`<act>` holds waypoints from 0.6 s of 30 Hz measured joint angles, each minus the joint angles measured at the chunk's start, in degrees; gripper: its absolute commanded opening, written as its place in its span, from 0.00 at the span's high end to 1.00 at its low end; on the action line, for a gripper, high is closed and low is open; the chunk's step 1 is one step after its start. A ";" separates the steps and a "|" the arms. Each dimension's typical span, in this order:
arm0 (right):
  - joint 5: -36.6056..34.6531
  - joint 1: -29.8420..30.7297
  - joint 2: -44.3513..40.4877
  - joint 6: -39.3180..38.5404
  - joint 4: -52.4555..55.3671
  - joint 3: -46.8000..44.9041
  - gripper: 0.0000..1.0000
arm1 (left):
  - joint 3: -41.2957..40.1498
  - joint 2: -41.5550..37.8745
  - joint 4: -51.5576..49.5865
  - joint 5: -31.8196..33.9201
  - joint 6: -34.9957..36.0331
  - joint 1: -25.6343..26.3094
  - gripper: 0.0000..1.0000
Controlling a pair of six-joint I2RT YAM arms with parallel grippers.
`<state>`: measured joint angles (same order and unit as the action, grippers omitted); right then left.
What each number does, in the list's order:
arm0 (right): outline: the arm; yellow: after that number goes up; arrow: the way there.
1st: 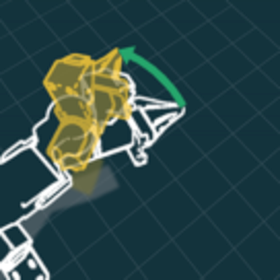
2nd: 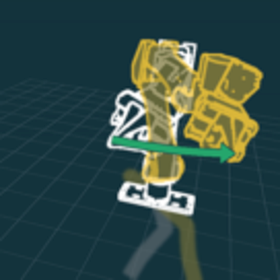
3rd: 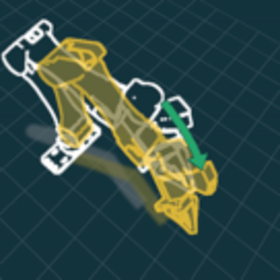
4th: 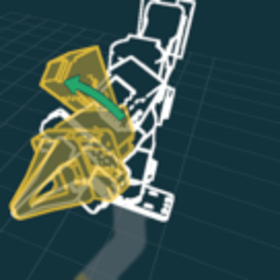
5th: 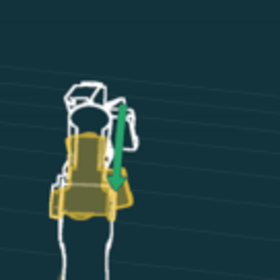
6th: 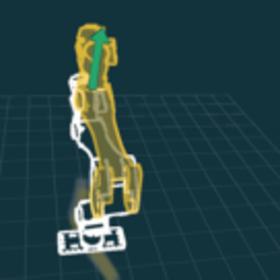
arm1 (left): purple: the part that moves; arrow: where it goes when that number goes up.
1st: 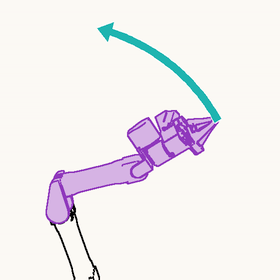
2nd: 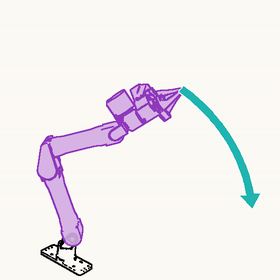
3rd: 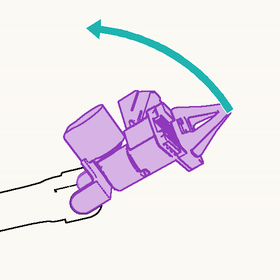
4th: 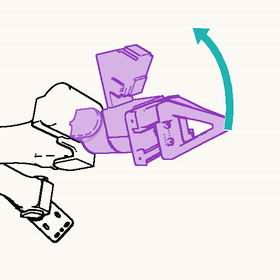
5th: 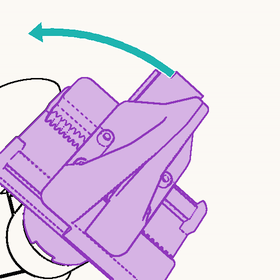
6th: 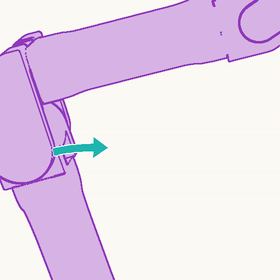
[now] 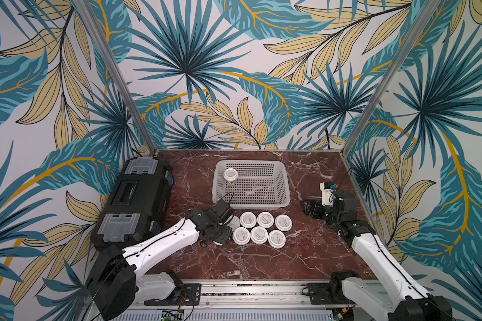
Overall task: Put the yogurt in the basket
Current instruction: Pick up the yogurt from the center of the board.
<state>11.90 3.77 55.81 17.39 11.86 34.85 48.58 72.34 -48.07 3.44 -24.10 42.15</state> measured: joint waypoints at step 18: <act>0.02 0.00 0.00 0.00 0.00 0.00 0.13 | 8.26 -0.28 -11.54 1.05 0.11 2.56 0.36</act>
<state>11.92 3.77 55.81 17.39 11.86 34.85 56.84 72.05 -59.61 4.49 -23.99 44.71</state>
